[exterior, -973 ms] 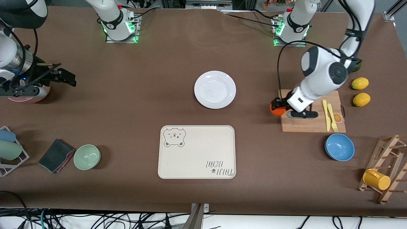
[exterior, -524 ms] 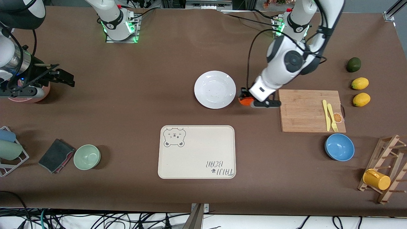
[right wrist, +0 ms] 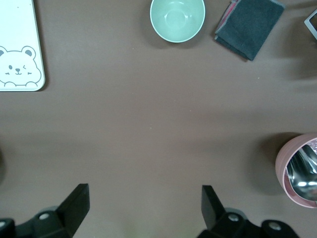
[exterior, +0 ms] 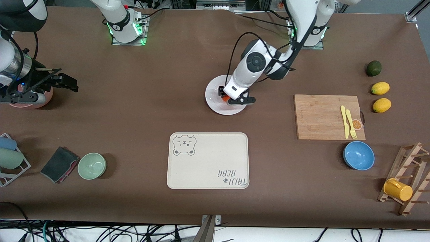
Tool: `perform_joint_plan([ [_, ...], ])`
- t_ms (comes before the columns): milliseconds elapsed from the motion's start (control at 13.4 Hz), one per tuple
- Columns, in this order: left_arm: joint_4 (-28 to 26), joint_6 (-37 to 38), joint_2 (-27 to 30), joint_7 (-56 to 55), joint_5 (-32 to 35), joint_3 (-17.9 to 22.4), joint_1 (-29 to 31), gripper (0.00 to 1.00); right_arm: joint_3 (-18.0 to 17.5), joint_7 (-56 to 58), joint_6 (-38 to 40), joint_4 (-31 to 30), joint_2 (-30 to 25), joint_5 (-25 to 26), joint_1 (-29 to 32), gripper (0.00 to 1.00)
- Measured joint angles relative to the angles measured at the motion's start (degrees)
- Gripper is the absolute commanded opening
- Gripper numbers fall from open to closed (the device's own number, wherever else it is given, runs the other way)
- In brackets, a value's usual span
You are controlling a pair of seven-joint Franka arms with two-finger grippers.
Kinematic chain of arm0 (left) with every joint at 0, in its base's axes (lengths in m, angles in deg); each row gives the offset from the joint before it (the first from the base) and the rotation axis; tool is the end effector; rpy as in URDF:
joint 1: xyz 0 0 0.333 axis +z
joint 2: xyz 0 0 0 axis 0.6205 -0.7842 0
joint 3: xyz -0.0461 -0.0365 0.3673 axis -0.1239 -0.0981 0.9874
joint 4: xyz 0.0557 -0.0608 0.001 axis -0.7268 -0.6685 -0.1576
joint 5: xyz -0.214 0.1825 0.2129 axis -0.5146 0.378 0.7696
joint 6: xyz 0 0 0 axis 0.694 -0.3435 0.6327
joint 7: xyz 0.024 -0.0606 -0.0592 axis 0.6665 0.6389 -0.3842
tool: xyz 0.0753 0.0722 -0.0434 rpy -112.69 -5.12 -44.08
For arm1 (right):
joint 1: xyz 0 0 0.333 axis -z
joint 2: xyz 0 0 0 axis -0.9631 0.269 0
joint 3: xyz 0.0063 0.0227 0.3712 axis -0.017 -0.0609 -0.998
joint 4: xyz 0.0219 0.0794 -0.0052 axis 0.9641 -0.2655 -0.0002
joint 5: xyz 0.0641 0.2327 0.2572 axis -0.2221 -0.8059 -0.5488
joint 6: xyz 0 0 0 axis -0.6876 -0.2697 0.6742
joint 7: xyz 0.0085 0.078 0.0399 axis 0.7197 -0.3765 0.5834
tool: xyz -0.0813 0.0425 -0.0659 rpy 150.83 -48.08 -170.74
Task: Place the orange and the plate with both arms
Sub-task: 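Lower the orange onto the plate and open the left gripper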
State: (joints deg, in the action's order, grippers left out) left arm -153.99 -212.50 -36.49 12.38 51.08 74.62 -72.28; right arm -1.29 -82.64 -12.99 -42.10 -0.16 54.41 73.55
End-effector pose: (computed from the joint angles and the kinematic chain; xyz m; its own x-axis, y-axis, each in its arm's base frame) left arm 0.4384 -0.4224 0.2954 0.9750 0.1551 -0.1590 0.1865 -0.9605 0.2067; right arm 0.5321 0.0201 0.6080 0.9948 -0.0092 -0.1010 -0.0077 -0.9999 0.0151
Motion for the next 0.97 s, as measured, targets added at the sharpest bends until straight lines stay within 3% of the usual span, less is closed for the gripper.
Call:
perform_joint_plan([
  [150,0.65,-0.01,-0.83,-0.1,0.0,0.43,-0.03,0.25,0.06,0.0,0.0,0.0,0.01,0.0,0.07,1.0],
  [374,0.74,0.06,-0.86,-0.1,0.0,1.17,-0.01,1.0,0.07,0.0,0.0,0.0,0.01,0.0,0.09,1.0],
  [973,1.41,2.59,0.3,-0.28,0.0,3.01,1.07,1.0,0.07,0.0,0.0,0.0,0.03,-0.01,0.09,1.0],
])
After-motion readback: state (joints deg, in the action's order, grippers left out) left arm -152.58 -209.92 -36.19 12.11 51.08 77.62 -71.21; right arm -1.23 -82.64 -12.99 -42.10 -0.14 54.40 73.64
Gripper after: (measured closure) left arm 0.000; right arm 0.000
